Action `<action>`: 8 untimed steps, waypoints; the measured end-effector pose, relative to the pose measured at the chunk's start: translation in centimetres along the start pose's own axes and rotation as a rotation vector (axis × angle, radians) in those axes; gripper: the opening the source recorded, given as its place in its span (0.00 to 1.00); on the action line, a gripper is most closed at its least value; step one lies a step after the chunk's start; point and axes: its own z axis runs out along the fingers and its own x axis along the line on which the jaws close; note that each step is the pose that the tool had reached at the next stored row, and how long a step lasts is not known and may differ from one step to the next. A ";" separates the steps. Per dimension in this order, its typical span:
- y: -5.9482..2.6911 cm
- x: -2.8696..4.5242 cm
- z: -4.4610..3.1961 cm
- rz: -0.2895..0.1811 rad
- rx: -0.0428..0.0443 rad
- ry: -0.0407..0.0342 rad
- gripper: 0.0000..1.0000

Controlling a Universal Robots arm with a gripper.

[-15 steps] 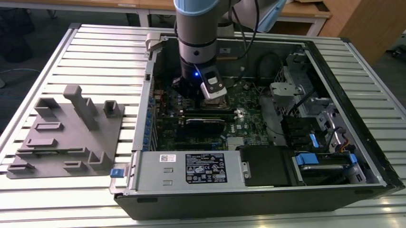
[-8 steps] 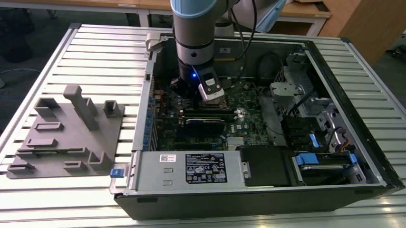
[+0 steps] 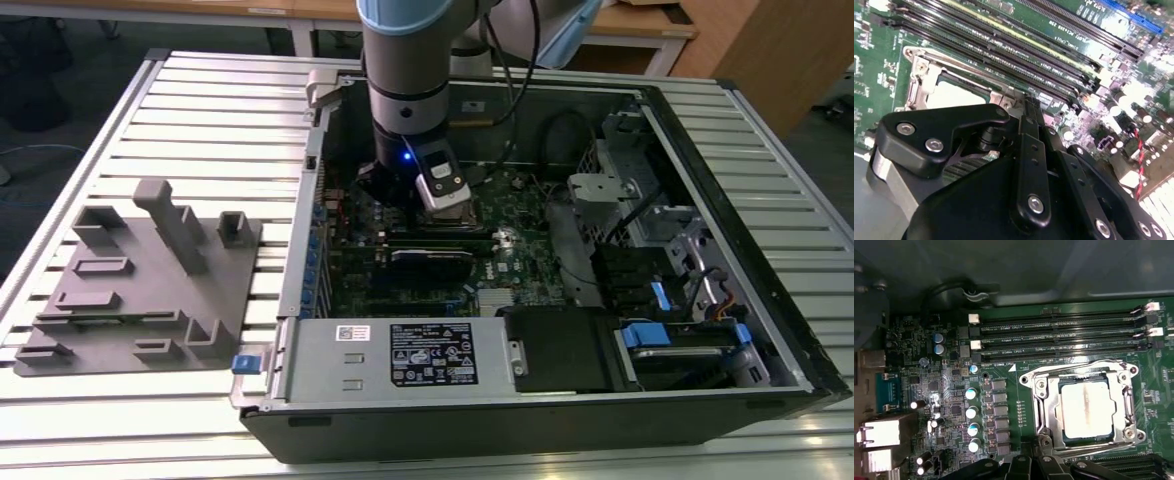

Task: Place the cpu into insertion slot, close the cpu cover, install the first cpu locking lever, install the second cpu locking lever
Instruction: 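Install the second cpu locking lever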

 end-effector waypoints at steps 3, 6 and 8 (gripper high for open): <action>0.06 -0.06 -0.90 0.000 0.0002 0.0001 0.11; 0.08 -0.10 -1.29 0.000 0.0000 0.0001 0.11; 0.12 -0.43 -1.27 0.000 0.0002 0.0002 0.11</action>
